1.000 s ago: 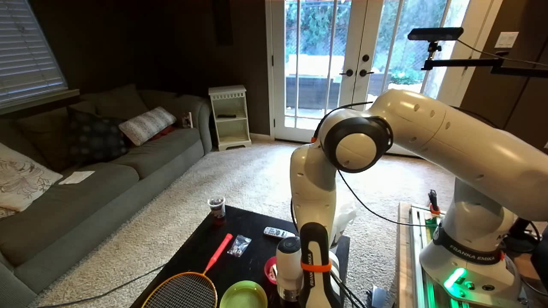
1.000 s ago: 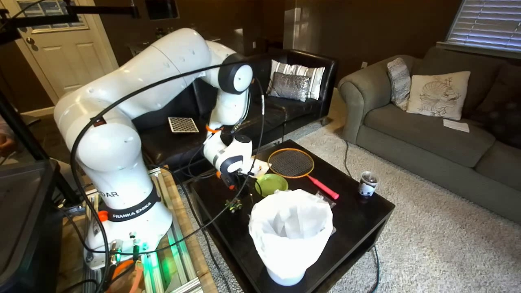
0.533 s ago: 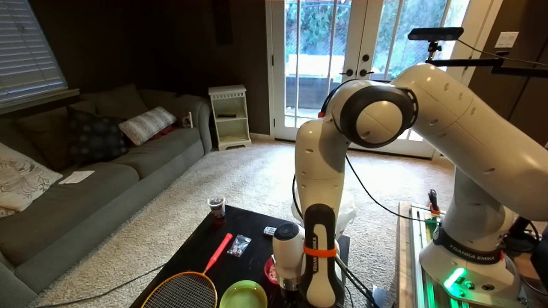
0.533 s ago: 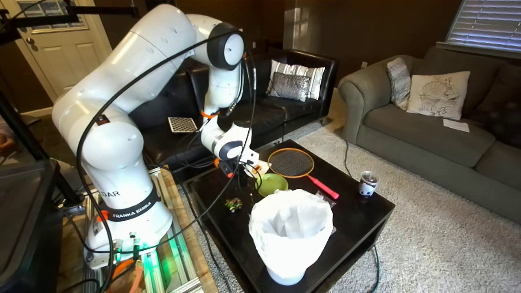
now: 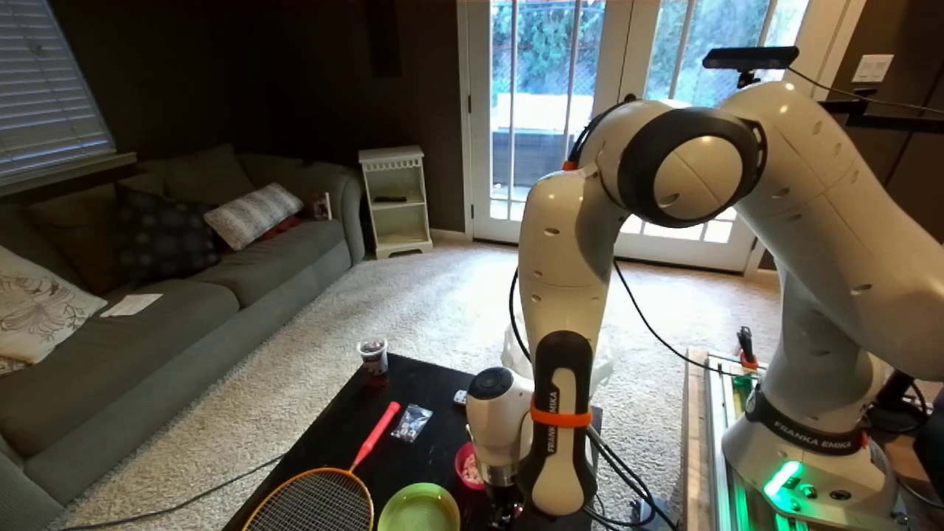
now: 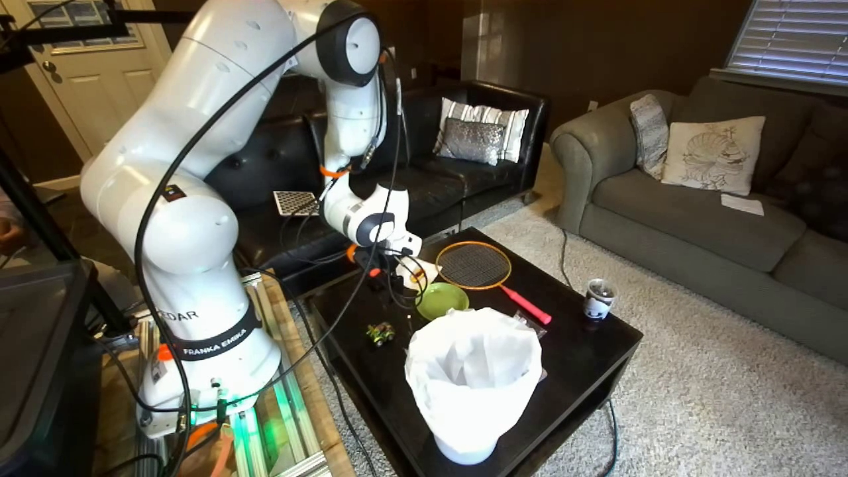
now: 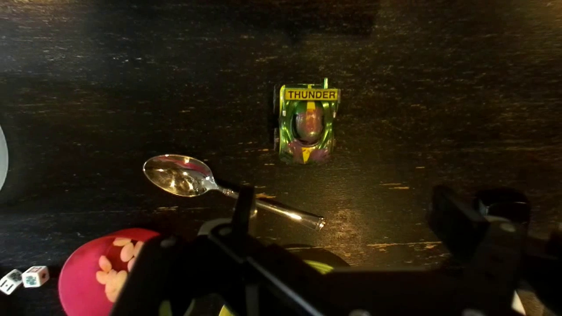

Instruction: Set the toy car straight

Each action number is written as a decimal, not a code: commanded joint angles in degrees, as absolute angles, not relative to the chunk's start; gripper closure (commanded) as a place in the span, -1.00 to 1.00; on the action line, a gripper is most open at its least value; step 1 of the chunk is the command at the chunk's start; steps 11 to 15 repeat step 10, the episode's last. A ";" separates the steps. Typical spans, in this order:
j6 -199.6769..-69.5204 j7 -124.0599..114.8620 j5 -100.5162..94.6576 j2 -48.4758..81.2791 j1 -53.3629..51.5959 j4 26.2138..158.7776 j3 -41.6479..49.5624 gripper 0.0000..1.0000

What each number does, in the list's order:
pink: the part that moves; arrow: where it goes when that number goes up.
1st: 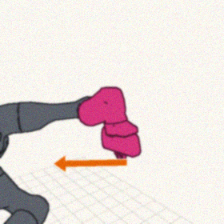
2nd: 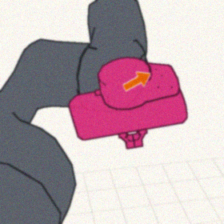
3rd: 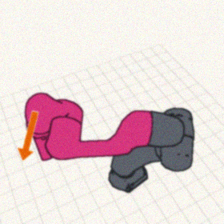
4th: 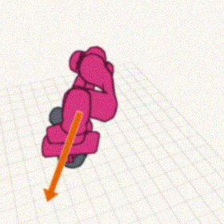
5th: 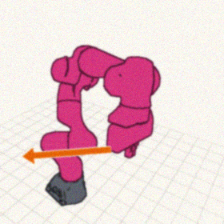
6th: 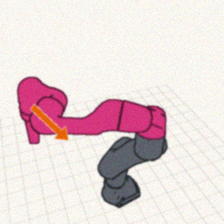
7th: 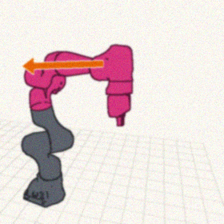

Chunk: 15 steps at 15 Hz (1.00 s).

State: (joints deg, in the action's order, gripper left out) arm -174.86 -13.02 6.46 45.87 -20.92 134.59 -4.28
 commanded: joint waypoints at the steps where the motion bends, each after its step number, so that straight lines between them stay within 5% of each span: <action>1: -173.40 -15.16 6.77 42.17 -24.10 137.15 -2.48 -1.00; 15: -174.58 -14.03 6.25 44.14 -22.99 135.48 -3.04 -1.00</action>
